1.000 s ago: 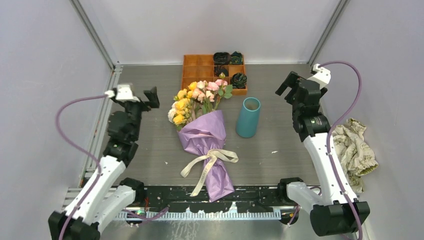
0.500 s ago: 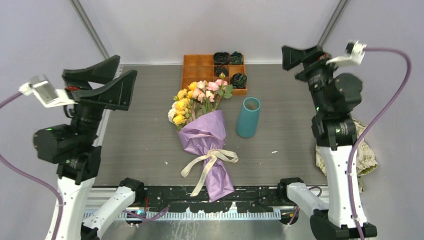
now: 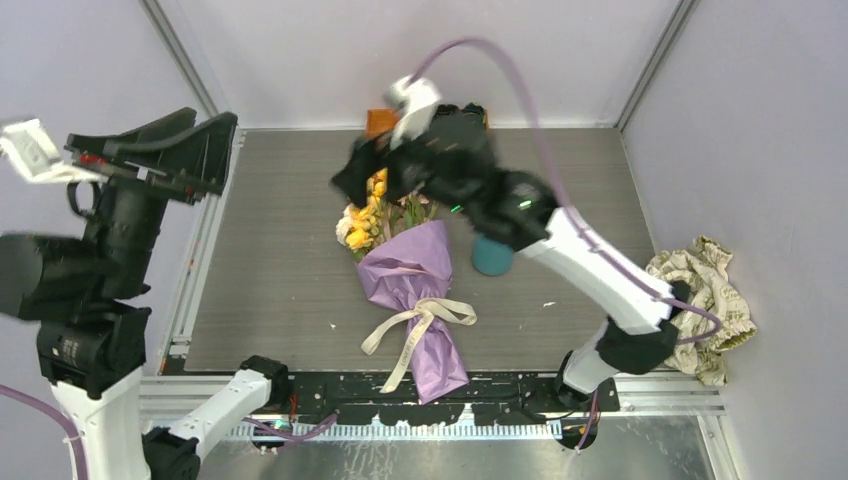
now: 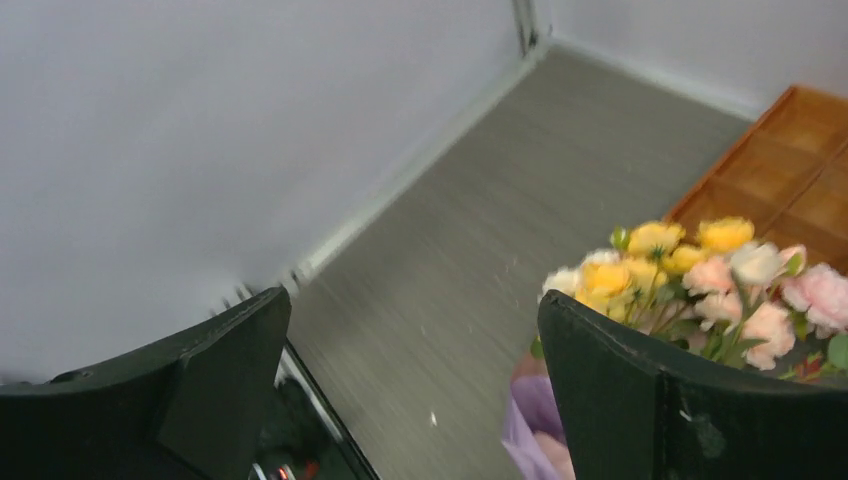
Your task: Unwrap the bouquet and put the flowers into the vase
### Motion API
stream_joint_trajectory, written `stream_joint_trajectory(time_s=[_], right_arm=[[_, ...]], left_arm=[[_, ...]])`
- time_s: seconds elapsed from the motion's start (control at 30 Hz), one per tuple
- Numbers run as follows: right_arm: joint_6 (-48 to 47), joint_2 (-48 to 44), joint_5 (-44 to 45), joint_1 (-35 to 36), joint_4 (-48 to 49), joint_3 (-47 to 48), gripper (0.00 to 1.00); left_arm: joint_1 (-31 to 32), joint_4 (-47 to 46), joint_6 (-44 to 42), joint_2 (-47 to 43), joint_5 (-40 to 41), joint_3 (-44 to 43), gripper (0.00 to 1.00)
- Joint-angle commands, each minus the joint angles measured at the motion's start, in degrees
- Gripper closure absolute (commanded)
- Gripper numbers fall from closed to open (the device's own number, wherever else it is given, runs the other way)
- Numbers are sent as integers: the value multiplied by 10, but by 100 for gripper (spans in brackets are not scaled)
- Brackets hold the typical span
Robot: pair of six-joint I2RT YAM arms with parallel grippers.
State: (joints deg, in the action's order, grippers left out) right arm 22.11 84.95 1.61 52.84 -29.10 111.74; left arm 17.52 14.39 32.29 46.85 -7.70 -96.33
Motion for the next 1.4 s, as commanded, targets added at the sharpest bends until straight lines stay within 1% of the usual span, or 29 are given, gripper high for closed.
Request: stream_joint_trajectory(time_s=[0.0, 0.03, 0.07, 0.1, 0.13, 0.17, 0.27, 0.3, 0.37, 0.43, 0.5, 0.57, 0.63, 0.67, 0.7, 0.77, 0.87, 1.07, 1.37], right_arm=[[-128, 69, 206, 146, -125, 42, 1], [-128, 75, 223, 163, -128, 25, 1], [-122, 76, 236, 174, -126, 1, 0], [-113, 73, 242, 177, -122, -33, 0], [-100, 66, 246, 179, -112, -71, 1], [-88, 59, 253, 180, -101, -110, 1], [-48, 45, 275, 179, -75, -214, 1], [-32, 44, 286, 179, -75, -240, 2], [0, 38, 302, 179, -79, -289, 9], [31, 21, 304, 180, -73, -345, 14], [62, 1, 296, 179, -59, -406, 18], [88, -13, 282, 180, -40, -447, 22], [119, -20, 271, 179, -25, -477, 29], [133, -22, 264, 180, -18, -490, 32], [146, -24, 259, 179, -12, -501, 38], [169, -30, 248, 180, 5, -525, 44], [198, -46, 234, 186, 40, -561, 46], [235, -57, 218, 201, 76, -602, 48], [239, -41, 261, 203, 81, -617, 49]], left_arm=[[0, 319, -72, 92, 225, -130, 13], [0, 389, -67, 117, 247, -172, 15], [0, 441, -60, 138, 272, -193, 16], [0, 471, -56, 141, 274, -186, 16], [0, 471, -57, 130, 262, -145, 16], [0, 453, -59, 109, 243, -86, 16], [0, 326, -43, 20, 151, 163, 16], [0, 284, -22, -10, 128, 242, 16], [0, 207, 15, -66, 85, 374, 16], [0, 150, 44, -112, 43, 469, 19], [1, 119, 52, -144, 24, 525, 21], [1, 112, 43, -167, 20, 552, 22], [1, 110, 32, -179, 15, 562, 22], [1, 109, 31, -182, 12, 566, 22], [1, 101, 32, -185, 5, 573, 22], [1, 80, 41, -184, -9, 586, 22], [1, 47, 49, -176, -24, 606, 22], [2, 20, 52, -150, -40, 618, 23], [10, 0, 62, -160, -55, 631, 23]])
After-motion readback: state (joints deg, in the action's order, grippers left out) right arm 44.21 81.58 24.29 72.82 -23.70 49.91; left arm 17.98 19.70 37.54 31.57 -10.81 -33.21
